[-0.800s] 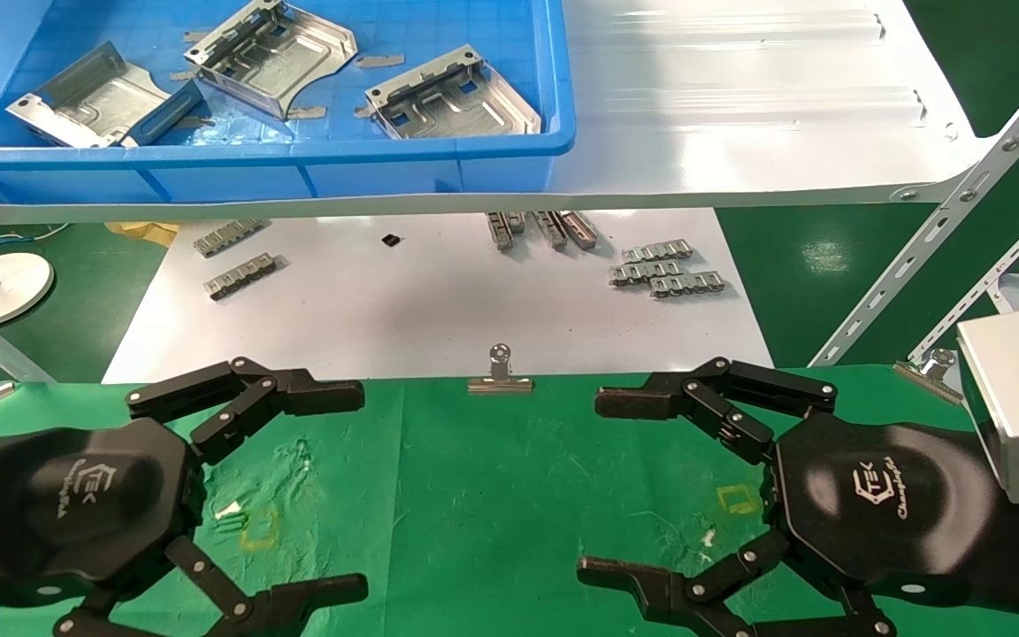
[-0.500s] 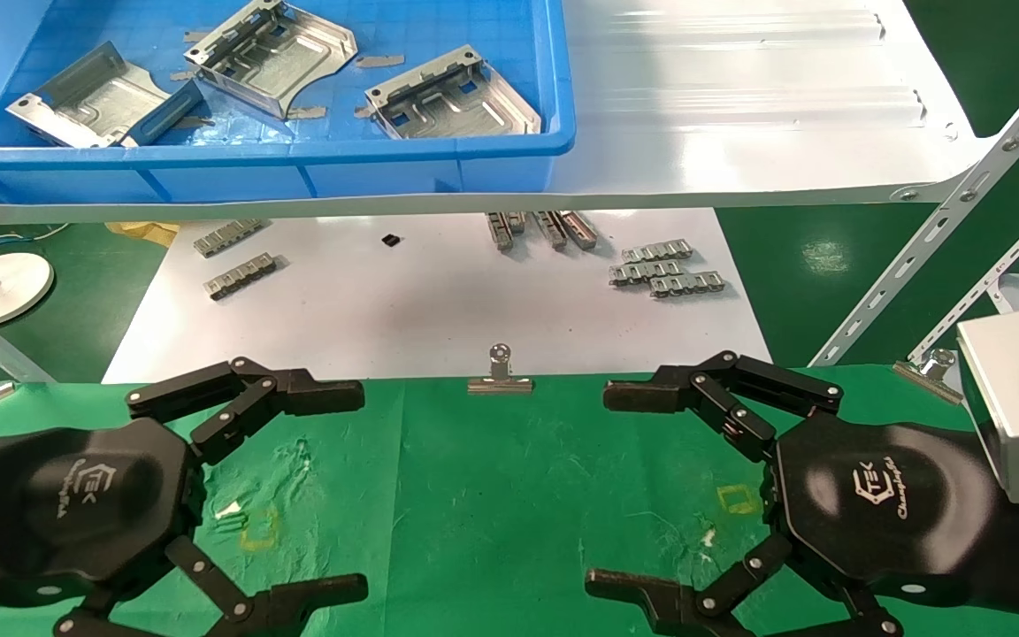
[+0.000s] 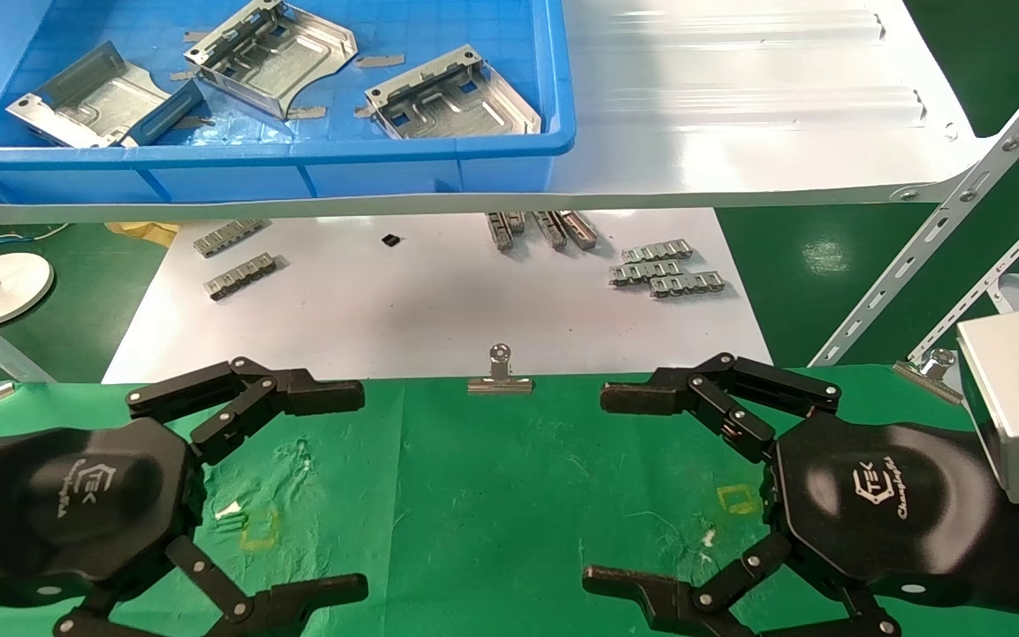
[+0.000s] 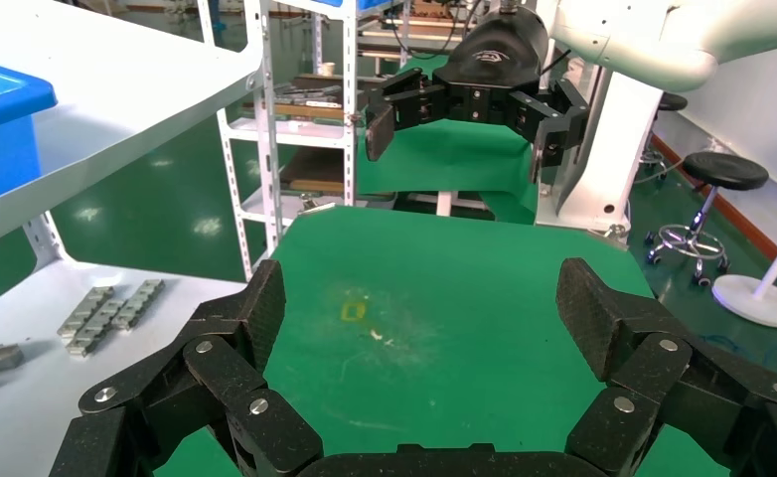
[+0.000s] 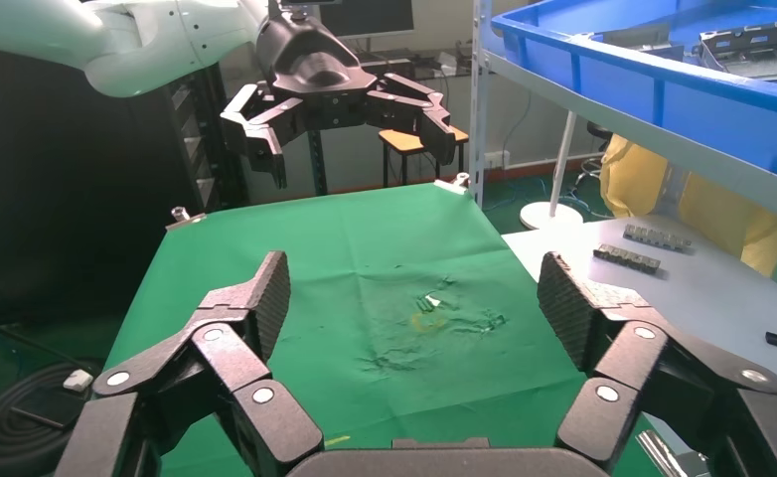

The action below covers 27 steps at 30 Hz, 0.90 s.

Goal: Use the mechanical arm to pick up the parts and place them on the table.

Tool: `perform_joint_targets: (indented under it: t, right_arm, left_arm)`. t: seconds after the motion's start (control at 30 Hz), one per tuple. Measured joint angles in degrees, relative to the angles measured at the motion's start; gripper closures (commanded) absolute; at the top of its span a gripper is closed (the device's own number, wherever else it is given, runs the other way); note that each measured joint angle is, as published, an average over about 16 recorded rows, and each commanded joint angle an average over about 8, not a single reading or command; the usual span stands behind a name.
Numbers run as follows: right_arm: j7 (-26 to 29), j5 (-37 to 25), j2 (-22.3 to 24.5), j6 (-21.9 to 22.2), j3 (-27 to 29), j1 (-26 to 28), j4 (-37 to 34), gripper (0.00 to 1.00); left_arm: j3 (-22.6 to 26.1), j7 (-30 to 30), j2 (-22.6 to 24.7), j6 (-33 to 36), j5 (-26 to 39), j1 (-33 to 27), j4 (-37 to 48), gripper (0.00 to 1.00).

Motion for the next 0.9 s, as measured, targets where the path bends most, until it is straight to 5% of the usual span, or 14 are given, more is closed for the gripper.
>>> perform_joint_targets:
  t: [0.9]
  right_arm:
    - [0.0,0.0,0.0,0.0,0.0,0.0,0.0,1.0]
  left_arm:
    - [0.0,0.0,0.0,0.0,0.0,0.0,0.0,0.0]
